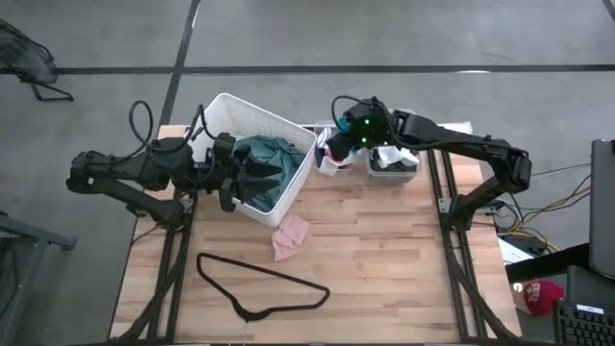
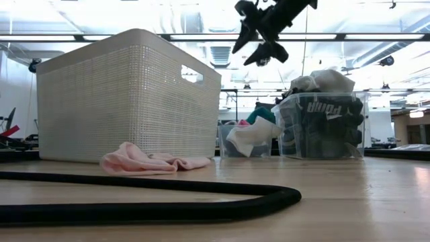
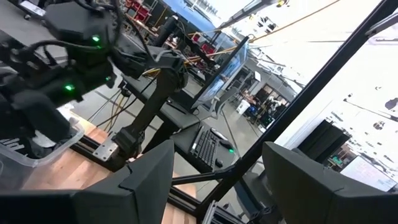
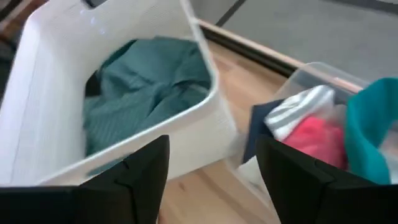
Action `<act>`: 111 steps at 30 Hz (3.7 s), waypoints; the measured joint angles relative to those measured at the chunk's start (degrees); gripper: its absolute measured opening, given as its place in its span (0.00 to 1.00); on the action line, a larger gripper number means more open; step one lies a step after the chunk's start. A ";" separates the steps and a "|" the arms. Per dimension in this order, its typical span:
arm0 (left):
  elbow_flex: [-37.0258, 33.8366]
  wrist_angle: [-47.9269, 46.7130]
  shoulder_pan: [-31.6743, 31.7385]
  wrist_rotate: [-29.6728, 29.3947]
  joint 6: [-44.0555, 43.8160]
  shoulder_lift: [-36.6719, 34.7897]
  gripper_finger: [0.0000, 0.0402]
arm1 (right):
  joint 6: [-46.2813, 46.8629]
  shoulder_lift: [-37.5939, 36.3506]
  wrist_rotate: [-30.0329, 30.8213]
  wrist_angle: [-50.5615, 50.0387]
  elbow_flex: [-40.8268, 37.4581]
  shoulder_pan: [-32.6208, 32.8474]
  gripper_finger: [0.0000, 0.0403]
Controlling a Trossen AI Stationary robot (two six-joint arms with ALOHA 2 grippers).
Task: Pick & Place Cloths
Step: Put the light pink sock into the left transparent bin
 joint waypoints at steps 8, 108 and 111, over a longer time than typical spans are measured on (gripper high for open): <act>0.00 1.06 0.00 0.02 -0.32 -0.11 0.62 | -6.62 1.85 0.03 -0.38 -1.37 9.93 0.63; 0.00 4.02 -0.02 3.08 -2.94 -3.74 0.62 | -10.45 0.64 20.82 -9.98 6.19 -0.31 0.02; 0.00 4.01 -0.02 3.10 -3.35 -3.74 0.62 | -10.48 3.11 16.34 -9.39 4.61 -1.15 0.02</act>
